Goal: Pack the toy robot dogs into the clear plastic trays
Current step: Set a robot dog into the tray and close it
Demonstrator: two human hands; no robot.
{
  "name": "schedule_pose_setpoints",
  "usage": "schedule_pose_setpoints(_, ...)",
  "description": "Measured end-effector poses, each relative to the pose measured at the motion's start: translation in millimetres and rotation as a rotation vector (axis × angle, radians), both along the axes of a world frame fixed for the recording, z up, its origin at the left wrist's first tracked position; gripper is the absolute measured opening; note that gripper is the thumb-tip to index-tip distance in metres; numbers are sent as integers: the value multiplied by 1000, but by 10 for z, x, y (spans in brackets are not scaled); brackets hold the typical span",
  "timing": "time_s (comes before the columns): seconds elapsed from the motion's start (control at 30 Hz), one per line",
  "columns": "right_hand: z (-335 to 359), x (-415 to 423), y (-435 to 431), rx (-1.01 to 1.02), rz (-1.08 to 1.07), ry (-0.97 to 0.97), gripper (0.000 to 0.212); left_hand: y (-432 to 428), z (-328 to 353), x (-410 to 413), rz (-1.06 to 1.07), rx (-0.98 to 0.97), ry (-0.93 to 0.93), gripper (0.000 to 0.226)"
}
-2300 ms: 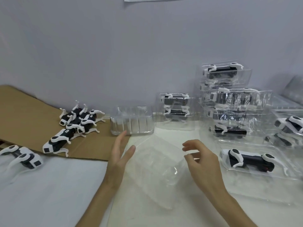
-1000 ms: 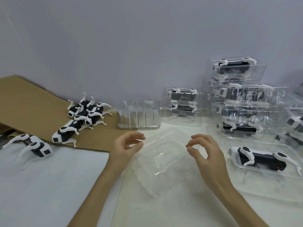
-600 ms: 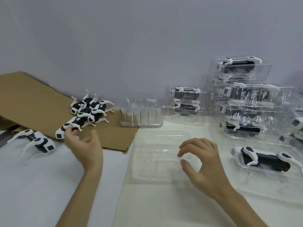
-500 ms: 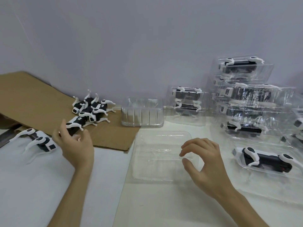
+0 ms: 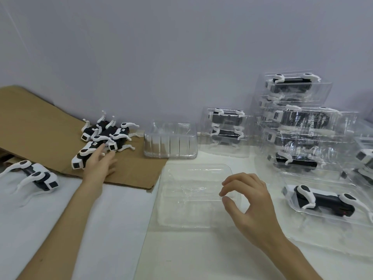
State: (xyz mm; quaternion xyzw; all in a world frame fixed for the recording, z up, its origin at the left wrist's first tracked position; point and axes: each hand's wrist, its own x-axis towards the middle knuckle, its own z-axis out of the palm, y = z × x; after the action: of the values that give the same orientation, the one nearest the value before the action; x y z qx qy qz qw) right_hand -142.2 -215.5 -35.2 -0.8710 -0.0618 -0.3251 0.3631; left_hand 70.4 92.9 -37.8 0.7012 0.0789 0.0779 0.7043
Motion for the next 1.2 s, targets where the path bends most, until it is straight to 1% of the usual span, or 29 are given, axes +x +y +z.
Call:
schedule_pose_setpoints(0.03,-1,1,-2,5,-1,2,10,-11,71,11,0,-146,32,31)
schedule_pose_setpoints(0.1,-1,4,-1,11,-2,-2,10,-33,186,16,111,-371,53,4)
schedule_pose_setpoints(0.17,1,5,-3,11,-4,-9,10,-59,225,-6,272,-464,37,4)
schedule_pose_setpoints(0.2,3,6,-3,11,-5,-11,11,-89,228,-48,331,-472,11,6)
schedule_pose_setpoints(0.27,2,8,-3,15,-5,-12,11,-174,202,-197,377,-430,-53,14)
schedule_pose_setpoints(0.4,-14,8,1,9,-11,-23,8,-393,136,-594,344,-320,-179,15)
schedule_pose_setpoints(0.5,-27,9,-2,8,-43,-39,9,-536,231,-838,221,-291,-293,18)
schedule_pose_setpoints(0.57,-5,5,-3,42,-59,-63,8,-609,316,-976,65,-259,-376,25)
schedule_pose_setpoints(0.63,24,-5,-6,99,-63,-90,12,-670,384,-1097,-132,-276,-435,28)
schedule_pose_setpoints(0.7,38,-18,-11,177,-56,-98,25,-717,428,-1202,-308,-319,-456,23)
schedule_pose_setpoints(0.77,46,-28,-25,229,-42,-86,45,-758,448,-1283,-435,-309,-473,20)
schedule_pose_setpoints(0.87,59,-36,-14,247,17,-64,71,-806,445,-1375,-571,-218,-508,20)
schedule_pose_setpoints(0.93,63,-40,13,257,73,-57,78,-835,431,-1427,-653,-141,-534,18)
schedule_pose_setpoints(1.0,61,-46,45,259,92,-63,78,-868,394,-1458,-705,-88,-542,20)
schedule_pose_setpoints(1.07,65,-48,64,276,87,-70,70,-899,342,-1478,-738,-52,-542,20)
schedule_pose_setpoints(1.13,68,-42,67,274,67,-89,53,-934,301,-1498,-769,-26,-533,19)
schedule_pose_setpoints(1.2,69,-37,66,242,16,-153,37,-955,281,-1504,-786,1,-543,19)
